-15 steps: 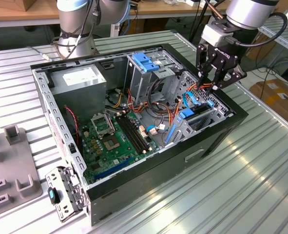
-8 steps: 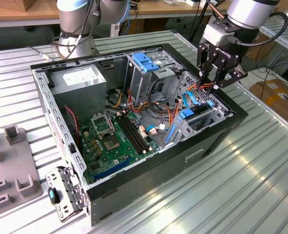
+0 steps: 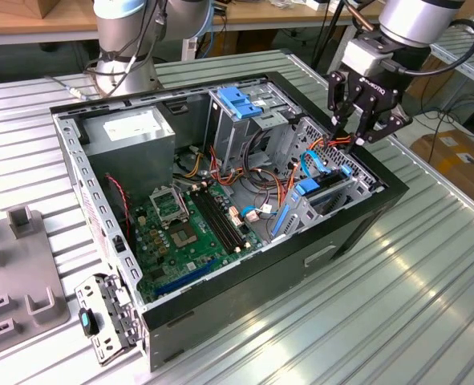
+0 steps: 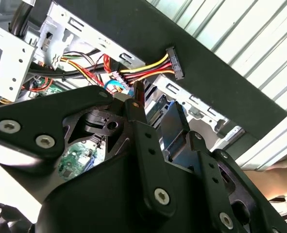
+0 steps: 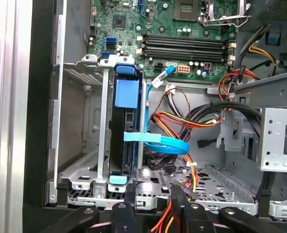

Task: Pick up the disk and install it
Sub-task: 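Insert the second disk wire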

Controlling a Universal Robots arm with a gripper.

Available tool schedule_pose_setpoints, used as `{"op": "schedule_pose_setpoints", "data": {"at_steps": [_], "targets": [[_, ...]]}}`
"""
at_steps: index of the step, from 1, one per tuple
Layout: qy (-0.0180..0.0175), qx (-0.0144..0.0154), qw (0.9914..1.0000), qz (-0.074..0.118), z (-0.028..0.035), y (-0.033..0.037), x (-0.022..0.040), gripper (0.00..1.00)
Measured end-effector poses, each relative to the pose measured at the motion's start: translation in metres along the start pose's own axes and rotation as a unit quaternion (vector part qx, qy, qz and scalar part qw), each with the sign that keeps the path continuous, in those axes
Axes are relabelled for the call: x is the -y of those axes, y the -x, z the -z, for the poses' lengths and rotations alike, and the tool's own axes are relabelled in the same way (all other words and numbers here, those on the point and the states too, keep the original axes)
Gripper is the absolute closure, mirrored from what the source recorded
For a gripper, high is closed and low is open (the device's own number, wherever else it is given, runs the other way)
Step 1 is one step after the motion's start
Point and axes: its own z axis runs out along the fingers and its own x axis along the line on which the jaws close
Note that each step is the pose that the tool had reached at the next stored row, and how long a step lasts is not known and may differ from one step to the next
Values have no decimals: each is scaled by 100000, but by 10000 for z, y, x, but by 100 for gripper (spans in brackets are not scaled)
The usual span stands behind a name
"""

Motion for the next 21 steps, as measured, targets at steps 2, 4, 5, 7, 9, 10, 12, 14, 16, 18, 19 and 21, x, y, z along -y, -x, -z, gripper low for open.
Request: {"op": "schedule_pose_setpoints", "data": {"at_steps": [2,4,5,7,9,10,12,14,16,18,19,21], "targets": [[-6,13,99997,790,0,0,10,58],[-14,21,99990,1401,-1,0,14,58],[-17,24,99988,1578,-1,0,15,58],[-22,24,99980,1998,-1,2,17,58],[-22,11,99974,2264,0,4,21,58],[-21,9,99974,2289,0,5,22,58],[-24,13,99973,2305,-1,5,22,58],[-23,9,99973,2308,0,5,22,58],[-23,9,99973,2309,0,5,22,58],[-23,9,99973,2310,0,5,22,58],[-25,10,99973,2311,0,5,22,58],[-22,11,99973,2311,0,5,22,58]]}}
